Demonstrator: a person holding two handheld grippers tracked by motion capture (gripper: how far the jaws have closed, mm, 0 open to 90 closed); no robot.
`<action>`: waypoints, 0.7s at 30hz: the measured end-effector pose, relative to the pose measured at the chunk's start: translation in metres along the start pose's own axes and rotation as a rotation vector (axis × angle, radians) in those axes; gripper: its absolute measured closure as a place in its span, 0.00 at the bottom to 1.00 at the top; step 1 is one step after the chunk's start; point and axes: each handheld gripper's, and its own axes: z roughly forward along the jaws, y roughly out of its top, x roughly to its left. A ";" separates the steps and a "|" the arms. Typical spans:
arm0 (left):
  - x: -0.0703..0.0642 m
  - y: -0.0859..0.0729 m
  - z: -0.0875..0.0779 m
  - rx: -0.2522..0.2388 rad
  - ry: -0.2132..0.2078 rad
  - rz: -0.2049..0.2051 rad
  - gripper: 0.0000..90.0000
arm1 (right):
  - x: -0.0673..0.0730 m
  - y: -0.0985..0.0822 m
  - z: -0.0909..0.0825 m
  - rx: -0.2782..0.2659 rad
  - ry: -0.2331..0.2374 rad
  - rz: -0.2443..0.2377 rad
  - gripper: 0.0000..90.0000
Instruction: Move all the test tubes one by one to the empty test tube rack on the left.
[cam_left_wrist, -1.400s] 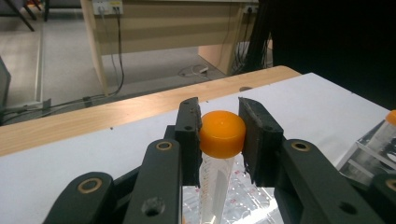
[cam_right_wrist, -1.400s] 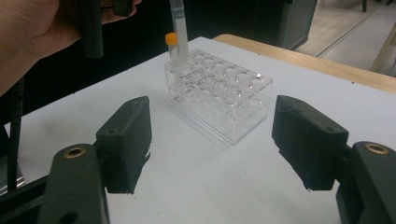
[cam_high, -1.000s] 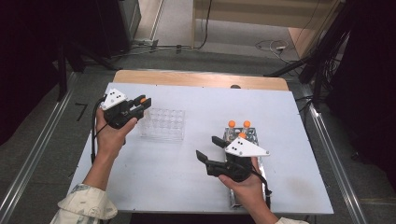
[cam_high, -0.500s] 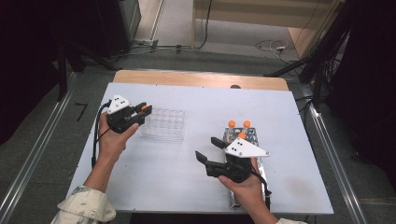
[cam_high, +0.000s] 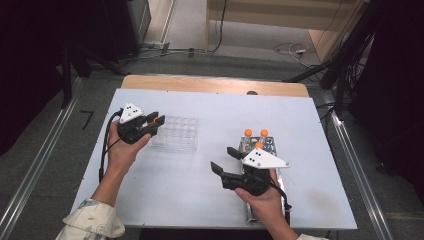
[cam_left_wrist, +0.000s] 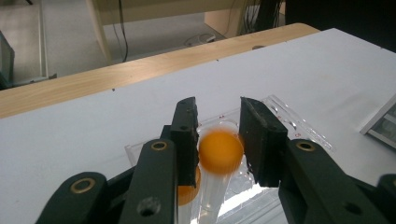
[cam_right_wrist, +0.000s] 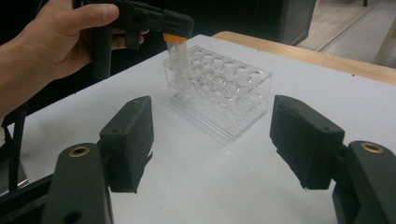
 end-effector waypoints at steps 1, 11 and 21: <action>0.000 0.000 0.000 -0.001 -0.003 -0.004 0.74 | 0.000 0.000 0.000 0.000 0.000 -0.001 0.32; 0.000 0.003 -0.004 0.002 -0.027 -0.070 0.45 | -0.001 0.000 -0.002 -0.002 -0.002 0.002 0.32; 0.000 0.006 -0.013 -0.027 -0.078 -0.155 0.24 | -0.005 -0.001 -0.007 -0.001 -0.010 0.010 0.32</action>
